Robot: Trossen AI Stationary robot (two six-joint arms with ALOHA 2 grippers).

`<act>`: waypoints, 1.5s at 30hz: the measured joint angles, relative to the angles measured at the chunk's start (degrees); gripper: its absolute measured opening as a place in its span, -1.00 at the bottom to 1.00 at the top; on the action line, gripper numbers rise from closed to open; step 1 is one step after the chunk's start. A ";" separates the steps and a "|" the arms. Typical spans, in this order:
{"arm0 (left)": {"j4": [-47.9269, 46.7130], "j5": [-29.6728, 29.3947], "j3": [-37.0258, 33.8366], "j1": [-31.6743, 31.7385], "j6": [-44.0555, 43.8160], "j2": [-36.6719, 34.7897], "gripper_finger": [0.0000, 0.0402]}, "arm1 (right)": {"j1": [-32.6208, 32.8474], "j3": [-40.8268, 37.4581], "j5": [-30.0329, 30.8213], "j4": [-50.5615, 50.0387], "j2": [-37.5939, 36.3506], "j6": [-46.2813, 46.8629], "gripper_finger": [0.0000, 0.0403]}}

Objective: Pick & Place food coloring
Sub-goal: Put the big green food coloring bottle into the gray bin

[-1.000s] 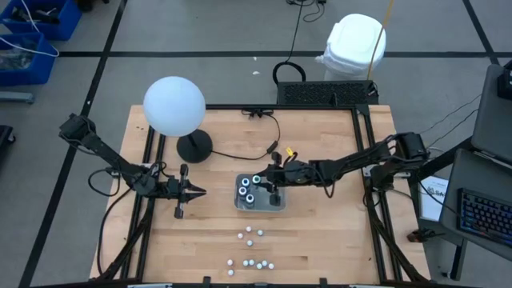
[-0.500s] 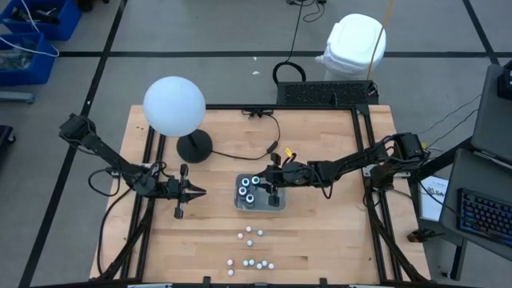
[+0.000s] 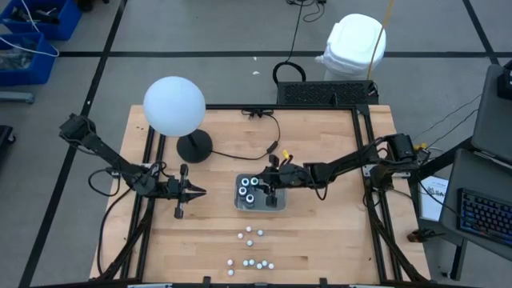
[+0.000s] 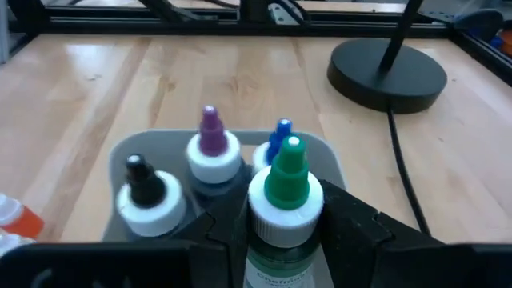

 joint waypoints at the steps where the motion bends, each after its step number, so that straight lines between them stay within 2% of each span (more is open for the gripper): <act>1: 0.00 0.00 0.00 -0.02 -0.01 0.01 -0.81 | -0.11 0.00 0.00 0.14 0.06 0.09 -0.43; 32: -0.02 0.00 0.00 0.00 -1.03 0.01 -0.81 | -0.39 0.00 -0.07 -2.85 0.07 0.49 -0.41; 45: -0.06 -0.04 0.00 0.00 0.43 0.01 -0.81 | -0.43 0.08 -0.22 4.01 5.48 0.67 -0.40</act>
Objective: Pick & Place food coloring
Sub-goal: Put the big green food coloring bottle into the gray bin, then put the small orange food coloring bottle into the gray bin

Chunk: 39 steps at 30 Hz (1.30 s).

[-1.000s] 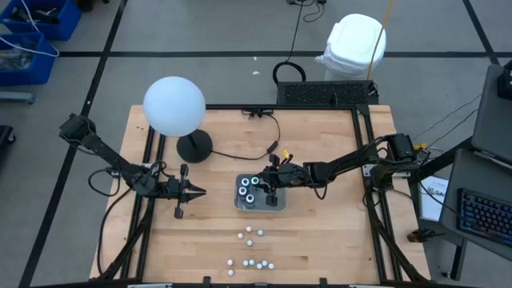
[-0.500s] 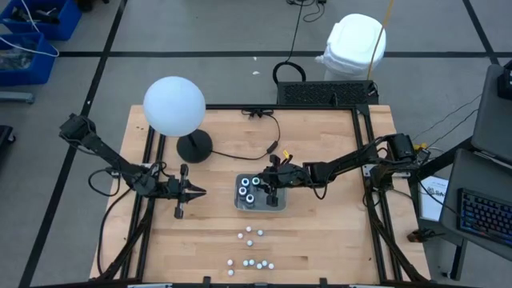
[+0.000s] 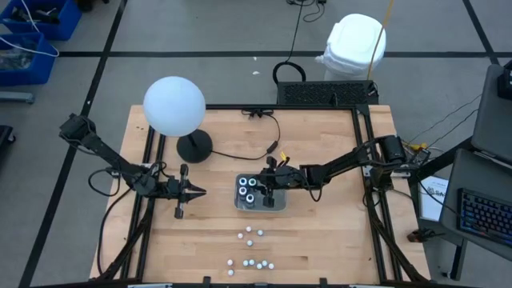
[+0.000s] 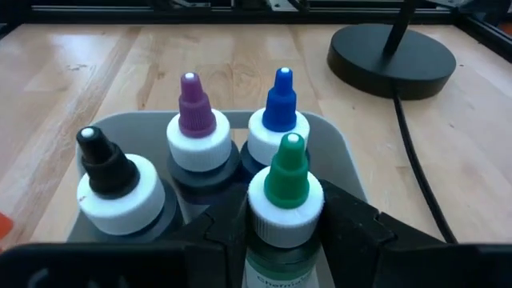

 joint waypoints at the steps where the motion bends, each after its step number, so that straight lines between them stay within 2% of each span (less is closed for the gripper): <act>1: 0.00 0.00 0.00 0.00 0.02 0.00 -0.81 | 0.00 -0.01 0.00 0.04 0.02 -0.25 -0.40; 11: 0.00 0.02 0.00 0.00 -0.95 0.00 -0.81 | 0.00 -0.16 -0.02 0.89 -1.33 -2.58 -0.30; 21: 0.27 -0.02 0.00 0.00 0.24 -0.02 -0.81 | 0.11 -0.16 -0.04 -3.84 -7.58 -2.75 -0.11; 28: 0.17 0.00 0.00 0.00 2.92 -0.02 -0.81 | 1.04 -0.17 -0.18 -20.45 -20.38 -3.86 -0.06; 30: 0.57 -0.03 0.01 0.00 4.43 -0.02 -0.81 | 2.14 -1.22 -1.72 -24.07 -24.92 -5.66 -0.10; 33: 0.46 -0.07 0.48 0.00 7.36 -0.02 -0.81 | 3.54 -5.26 -5.33 -24.11 -32.40 -7.25 -0.21; 39: -0.39 -3.13 4.90 0.00 14.71 -0.02 -0.81 | 3.85 -14.79 -6.08 -23.43 -47.48 -5.83 -0.66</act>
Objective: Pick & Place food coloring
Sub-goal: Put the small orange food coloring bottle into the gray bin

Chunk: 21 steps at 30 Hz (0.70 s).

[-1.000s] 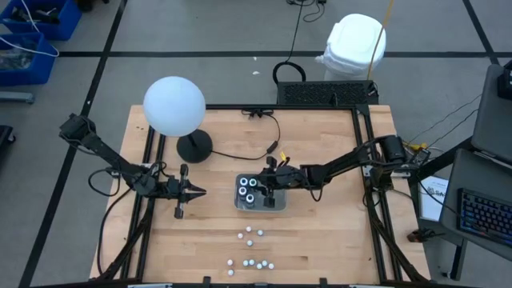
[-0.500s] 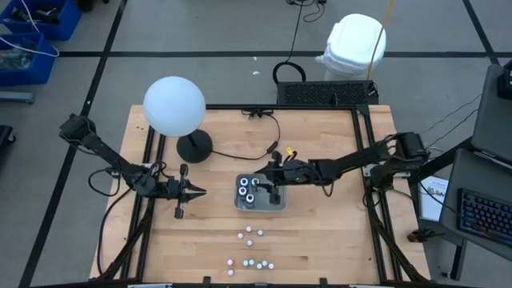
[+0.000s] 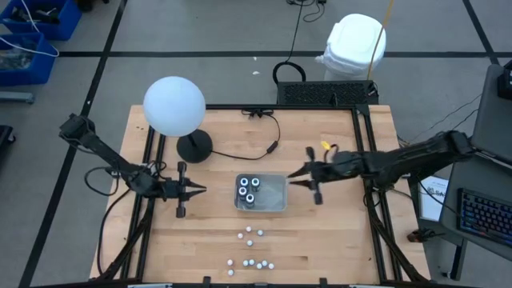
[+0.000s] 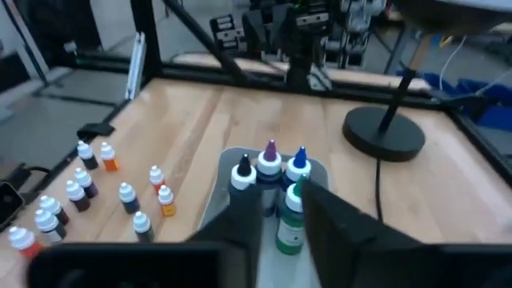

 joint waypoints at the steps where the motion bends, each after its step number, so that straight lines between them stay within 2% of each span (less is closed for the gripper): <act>1: -1.23 -0.95 1.32 0.00 1.25 0.00 -0.81 | 0.00 -1.88 -0.02 0.97 -2.09 0.00 -0.76; 4: -9.04 -2.25 6.48 0.31 2.73 -0.02 -0.82 | 0.02 -8.35 -0.19 7.59 -7.48 0.09 -0.96; 6: -15.26 -1.26 10.37 0.96 2.01 -0.04 -0.82 | 0.02 -12.51 -0.39 12.40 -10.56 0.34 -0.95; 8: -19.45 2.35 13.44 1.83 1.60 -0.04 -0.82 | -0.06 -16.22 -1.43 15.71 -13.04 1.13 -0.92; 12: -20.21 8.09 17.75 2.90 1.61 -0.04 -0.82 | -0.37 -20.78 -1.55 16.65 -16.54 1.53 -0.97; 18: -23.89 7.44 20.53 3.85 -3.31 -0.02 -0.96 | -0.37 -23.37 -1.53 16.61 -18.20 1.55 -0.98; 21: -24.81 8.19 20.85 4.06 -5.55 1.29 -0.96 | -0.37 -24.35 -1.53 16.60 -18.43 1.51 -1.00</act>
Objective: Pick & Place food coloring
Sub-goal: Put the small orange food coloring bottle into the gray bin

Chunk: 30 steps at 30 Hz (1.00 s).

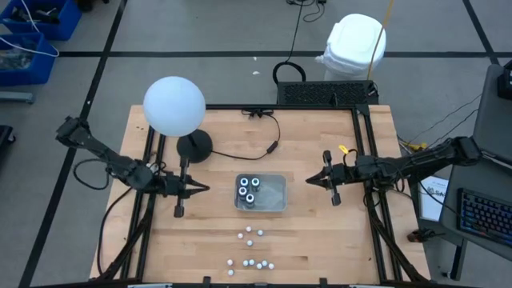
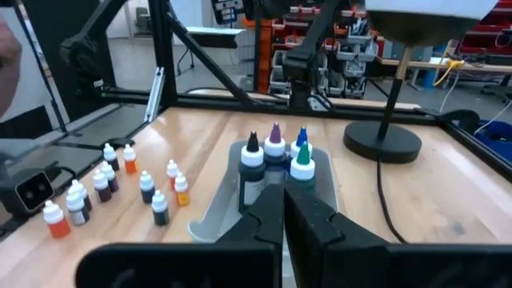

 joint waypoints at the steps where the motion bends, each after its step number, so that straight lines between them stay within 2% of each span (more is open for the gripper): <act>1: -0.09 0.76 0.02 -0.18 0.23 0.99 -0.95 | 0.00 -0.38 0.00 0.05 -0.04 -0.19 -0.99; 5: -0.45 1.98 1.36 -0.91 1.14 6.67 -0.95 | -0.02 -2.25 0.04 2.55 -0.04 -0.92 -1.00; 10: -7.45 2.15 9.10 -0.95 -3.91 16.69 -0.95 | -0.06 -3.80 0.15 7.03 -0.04 -2.26 -1.00; 16: -21.39 3.18 22.46 -1.06 -11.49 30.97 -0.61 | -0.09 -3.80 0.22 8.09 -0.04 -2.87 -1.00; 22: -33.04 9.95 36.52 -1.74 -19.20 44.06 -0.23 | -0.09 -3.80 0.26 7.96 -0.04 -2.99 -1.00; 25: -38.13 13.71 42.63 -1.64 -23.00 49.53 -0.14 | -0.09 -3.80 0.26 7.86 -0.04 -2.99 -1.00; 30: -41.89 15.48 48.77 -1.63 -26.96 56.36 -0.10 | -0.09 -3.80 0.26 7.04 -0.04 -2.99 -1.00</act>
